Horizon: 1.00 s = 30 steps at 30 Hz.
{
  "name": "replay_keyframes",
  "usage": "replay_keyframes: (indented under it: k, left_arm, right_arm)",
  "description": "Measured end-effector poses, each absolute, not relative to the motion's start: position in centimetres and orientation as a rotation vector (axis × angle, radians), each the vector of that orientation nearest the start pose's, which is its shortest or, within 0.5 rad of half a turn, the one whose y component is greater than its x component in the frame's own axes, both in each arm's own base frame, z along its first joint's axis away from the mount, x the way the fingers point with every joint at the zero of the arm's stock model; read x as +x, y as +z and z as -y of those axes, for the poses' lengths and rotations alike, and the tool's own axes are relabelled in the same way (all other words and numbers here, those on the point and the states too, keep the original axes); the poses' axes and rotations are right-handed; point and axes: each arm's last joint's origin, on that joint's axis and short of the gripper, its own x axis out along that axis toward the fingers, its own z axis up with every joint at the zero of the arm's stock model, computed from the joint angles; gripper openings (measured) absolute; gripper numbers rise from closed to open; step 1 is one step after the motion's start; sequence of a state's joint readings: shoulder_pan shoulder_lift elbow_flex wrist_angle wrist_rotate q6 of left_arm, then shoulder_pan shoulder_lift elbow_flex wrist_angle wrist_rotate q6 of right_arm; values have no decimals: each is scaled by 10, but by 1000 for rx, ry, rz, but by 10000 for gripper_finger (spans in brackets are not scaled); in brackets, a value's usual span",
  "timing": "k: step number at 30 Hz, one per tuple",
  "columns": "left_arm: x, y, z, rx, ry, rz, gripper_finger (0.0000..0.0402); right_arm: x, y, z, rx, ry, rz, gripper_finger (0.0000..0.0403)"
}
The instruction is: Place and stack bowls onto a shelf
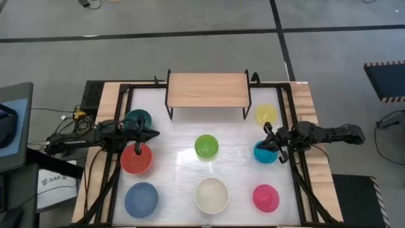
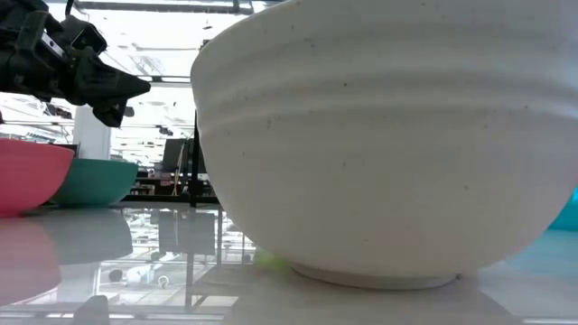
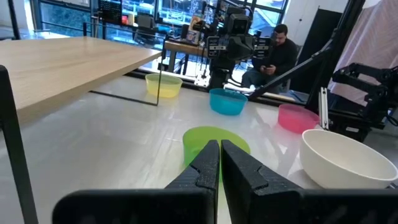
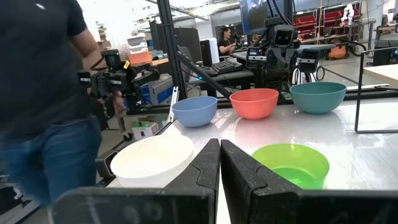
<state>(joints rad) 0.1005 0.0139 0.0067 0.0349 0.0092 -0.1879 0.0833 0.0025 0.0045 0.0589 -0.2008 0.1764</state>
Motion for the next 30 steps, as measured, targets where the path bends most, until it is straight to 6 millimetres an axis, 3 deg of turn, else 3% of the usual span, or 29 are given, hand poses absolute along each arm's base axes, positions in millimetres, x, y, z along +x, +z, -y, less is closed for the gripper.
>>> replay_keyframes:
  k: [5, 11, 14, 17, 19, 22, 26, 30]
  left_arm:
    - [96, 172, -15, -223, 274, 99, 2]
    - [92, 173, -23, -536, 568, 242, 2]
    - [93, 174, -23, -598, 556, 267, 2]
    - [95, 175, -21, -704, 458, 279, 2]
    - [98, 177, -20, -799, 392, 296, 2]
    - [104, 176, -19, -873, 408, 238, 2]
    - [114, 195, -20, -820, 541, 225, 2]
    - [131, 221, -21, -742, 568, 170, 2]
  right_arm:
    - [96, 171, -14, 171, 289, 36, 43]
    - [97, 170, -11, 149, 224, 37, 43]
    - [97, 170, -9, 147, 211, 34, 43]
    - [97, 170, -6, 32, 116, 54, 43]
    - [97, 177, -2, -14, 5, 130, 43]
    - [93, 195, 3, 116, -99, 317, 43]
    - [83, 219, 9, 314, -201, 544, 43]
    - [71, 234, 15, 366, -360, 720, 43]
